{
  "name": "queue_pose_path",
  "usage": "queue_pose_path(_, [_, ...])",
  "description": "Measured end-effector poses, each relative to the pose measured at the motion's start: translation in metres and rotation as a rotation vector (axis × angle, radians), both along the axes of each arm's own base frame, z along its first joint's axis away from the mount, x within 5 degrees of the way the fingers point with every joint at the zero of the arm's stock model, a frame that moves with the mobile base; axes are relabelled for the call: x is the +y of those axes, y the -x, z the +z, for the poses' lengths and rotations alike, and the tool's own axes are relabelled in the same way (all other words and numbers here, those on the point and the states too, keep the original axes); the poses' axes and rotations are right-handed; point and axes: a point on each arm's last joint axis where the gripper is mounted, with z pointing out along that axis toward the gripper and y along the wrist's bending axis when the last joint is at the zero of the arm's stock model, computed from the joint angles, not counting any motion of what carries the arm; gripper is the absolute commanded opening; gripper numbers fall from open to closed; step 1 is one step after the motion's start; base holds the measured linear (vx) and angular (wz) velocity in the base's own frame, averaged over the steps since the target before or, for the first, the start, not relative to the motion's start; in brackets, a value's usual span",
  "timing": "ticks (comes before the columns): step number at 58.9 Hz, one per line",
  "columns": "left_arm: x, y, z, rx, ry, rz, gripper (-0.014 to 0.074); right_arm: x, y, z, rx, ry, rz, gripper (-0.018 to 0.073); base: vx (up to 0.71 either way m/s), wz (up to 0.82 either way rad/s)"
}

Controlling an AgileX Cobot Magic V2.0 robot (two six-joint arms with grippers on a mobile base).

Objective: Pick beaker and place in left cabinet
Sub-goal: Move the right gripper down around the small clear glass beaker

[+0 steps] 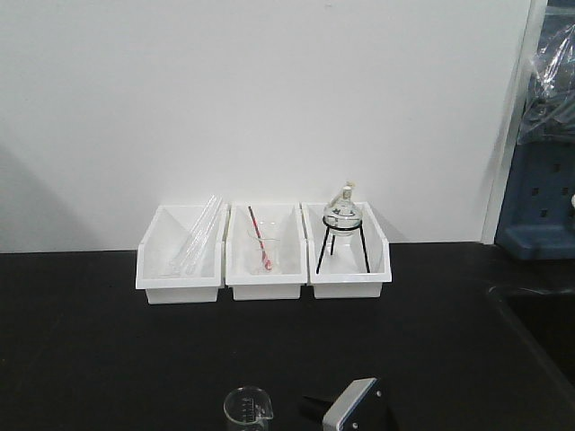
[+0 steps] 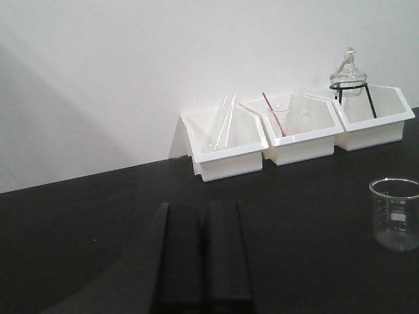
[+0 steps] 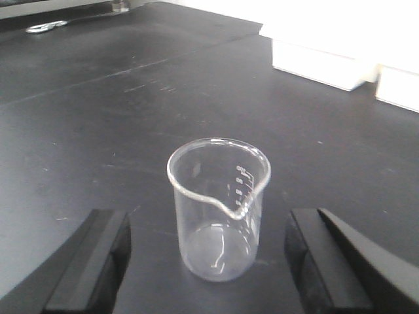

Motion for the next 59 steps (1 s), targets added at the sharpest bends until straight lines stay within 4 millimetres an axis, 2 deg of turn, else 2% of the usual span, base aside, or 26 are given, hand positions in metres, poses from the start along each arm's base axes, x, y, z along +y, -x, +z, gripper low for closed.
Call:
queue_pose_path(12, [0.000,0.000,0.000,0.000,0.000,0.000,0.0001,0.009,-0.015,-0.012,0.029,0.036,0.026,0.0554,0.00,0.00])
queue_pose_path(29, [0.000,0.000,0.000,0.000,0.000,0.000,0.0001,0.021,-0.035,-0.018,0.039,0.014,0.044,0.0554,0.00,0.00])
queue_pose_path(49, [0.000,0.000,0.000,0.000,0.000,0.000,0.0001,0.052,-0.045,-0.032,0.053,0.021,0.089,0.0554,0.00,0.00])
queue_pose_path(59, [0.000,0.000,0.000,0.000,0.000,0.000,0.0001,0.058,-0.057,-0.039,0.050,0.029,0.082,0.0554,0.00,0.00])
